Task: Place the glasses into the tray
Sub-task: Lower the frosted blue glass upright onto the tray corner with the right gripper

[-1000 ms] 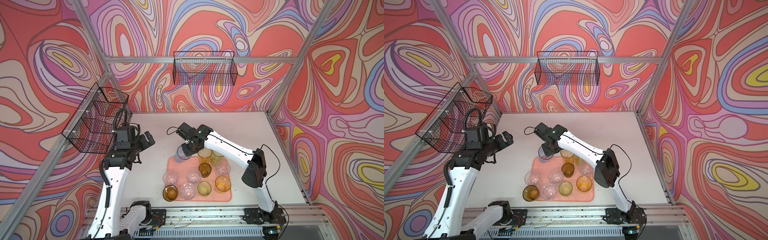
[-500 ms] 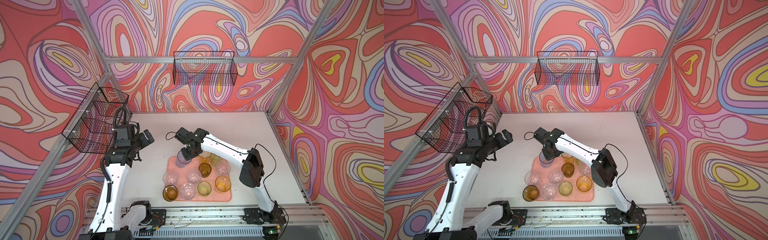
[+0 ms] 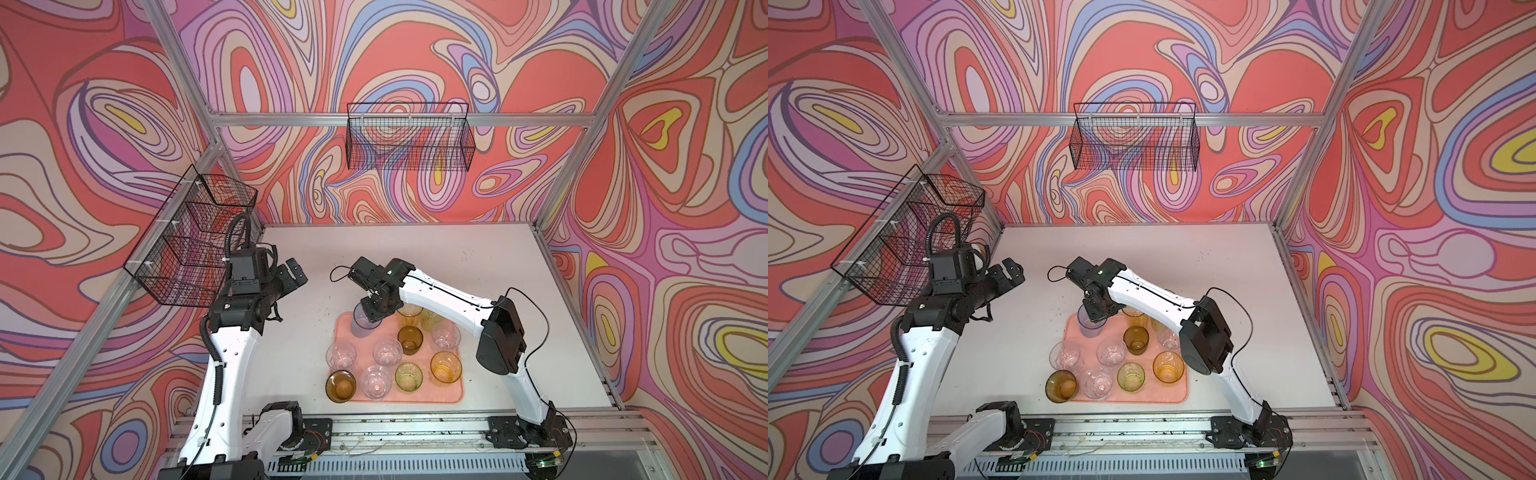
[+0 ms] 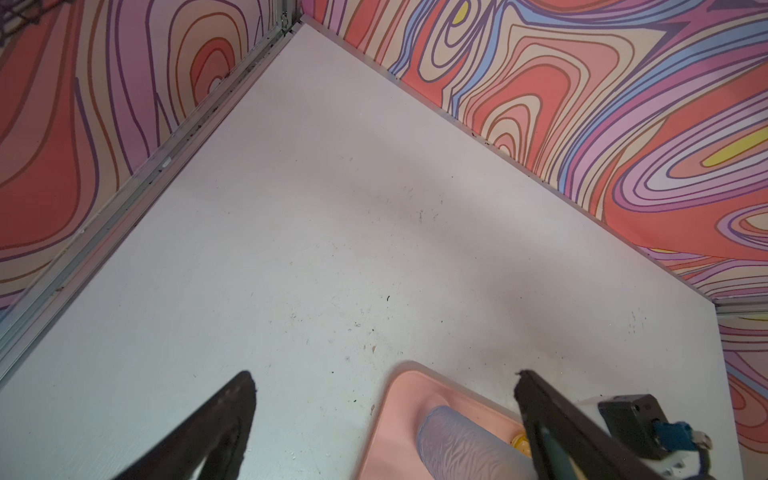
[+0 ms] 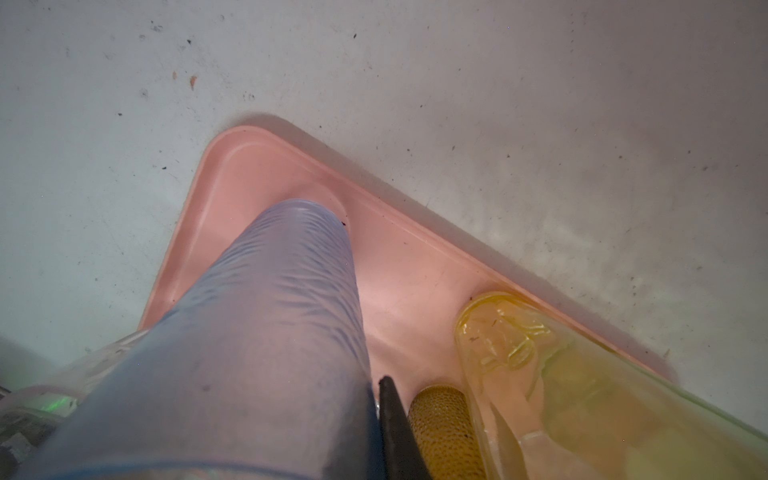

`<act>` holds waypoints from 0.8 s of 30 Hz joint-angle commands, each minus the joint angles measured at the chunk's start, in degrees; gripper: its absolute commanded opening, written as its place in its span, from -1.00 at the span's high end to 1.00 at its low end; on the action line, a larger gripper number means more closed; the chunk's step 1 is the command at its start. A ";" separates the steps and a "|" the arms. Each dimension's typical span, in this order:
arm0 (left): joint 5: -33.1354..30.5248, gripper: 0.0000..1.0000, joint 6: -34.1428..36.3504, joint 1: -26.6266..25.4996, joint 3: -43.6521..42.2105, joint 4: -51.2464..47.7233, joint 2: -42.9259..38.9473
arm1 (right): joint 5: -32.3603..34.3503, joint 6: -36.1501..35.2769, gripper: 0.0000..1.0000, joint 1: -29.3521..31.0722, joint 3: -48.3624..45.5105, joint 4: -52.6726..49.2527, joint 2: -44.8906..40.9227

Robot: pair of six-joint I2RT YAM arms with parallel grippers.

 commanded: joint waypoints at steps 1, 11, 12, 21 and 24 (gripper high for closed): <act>0.09 -1.00 0.98 0.58 -0.75 0.97 0.06 | -0.60 0.74 0.81 0.45 1.98 0.99 0.63; -0.15 -1.00 1.49 0.91 -1.04 1.00 0.12 | -0.66 1.08 0.35 0.46 4.56 1.65 0.70; -0.05 -1.00 1.50 0.93 -0.99 1.04 0.18 | -0.52 1.15 0.32 0.46 4.70 1.66 0.58; -0.76 -1.00 1.87 1.29 -1.36 1.44 0.60 | 1.79 1.68 -0.77 0.43 5.16 3.25 -1.65; -1.05 -1.00 2.03 1.59 -1.33 1.67 0.91 | 4.20 1.51 -0.97 0.43 5.90 3.71 -2.60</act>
